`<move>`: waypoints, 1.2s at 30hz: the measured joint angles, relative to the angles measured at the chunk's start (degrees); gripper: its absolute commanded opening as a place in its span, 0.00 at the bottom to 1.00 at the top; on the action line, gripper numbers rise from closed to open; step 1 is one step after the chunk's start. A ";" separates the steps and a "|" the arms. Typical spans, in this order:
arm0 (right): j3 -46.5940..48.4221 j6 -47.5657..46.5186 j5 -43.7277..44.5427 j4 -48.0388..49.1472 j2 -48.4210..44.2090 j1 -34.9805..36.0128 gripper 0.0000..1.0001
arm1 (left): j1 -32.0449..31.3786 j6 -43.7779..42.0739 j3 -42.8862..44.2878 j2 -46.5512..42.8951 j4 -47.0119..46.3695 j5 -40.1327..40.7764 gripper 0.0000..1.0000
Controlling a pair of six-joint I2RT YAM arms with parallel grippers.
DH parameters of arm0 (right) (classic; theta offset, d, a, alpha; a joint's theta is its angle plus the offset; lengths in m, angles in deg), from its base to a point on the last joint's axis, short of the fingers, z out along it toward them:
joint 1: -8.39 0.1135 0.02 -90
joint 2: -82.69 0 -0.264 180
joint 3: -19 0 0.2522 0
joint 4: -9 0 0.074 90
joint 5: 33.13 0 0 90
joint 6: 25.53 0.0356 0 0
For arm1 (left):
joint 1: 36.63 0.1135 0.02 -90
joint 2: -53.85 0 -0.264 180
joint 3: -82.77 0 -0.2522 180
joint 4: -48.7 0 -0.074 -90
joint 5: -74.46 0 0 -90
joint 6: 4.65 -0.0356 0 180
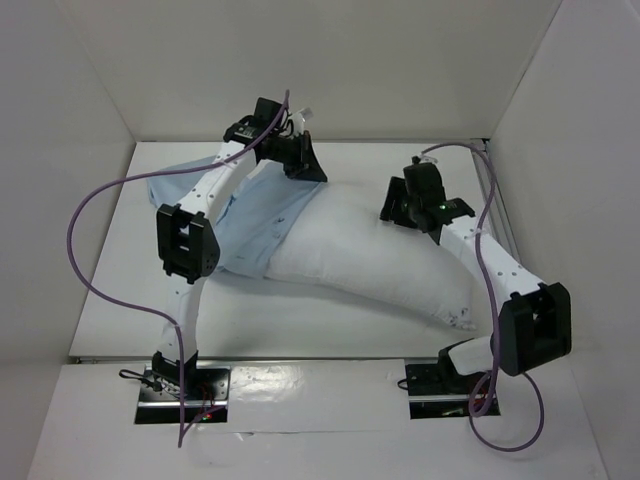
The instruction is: Put the pillow into the pillowcase
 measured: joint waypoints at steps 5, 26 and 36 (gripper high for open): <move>-6.82 1.77 -4.70 9.75 0.20 4.52 0.00 | -2.34 0.00 0.09 0.00 0.22 -0.07 0.00; -6.43 6.34 1.05 6.71 -6.05 9.81 0.00 | -10.29 3.23 -3.19 -2.82 -4.46 1.92 0.41; 0.83 1.99 -0.66 5.29 -2.78 3.69 1.00 | -10.64 -4.81 2.23 -7.23 5.51 16.13 1.00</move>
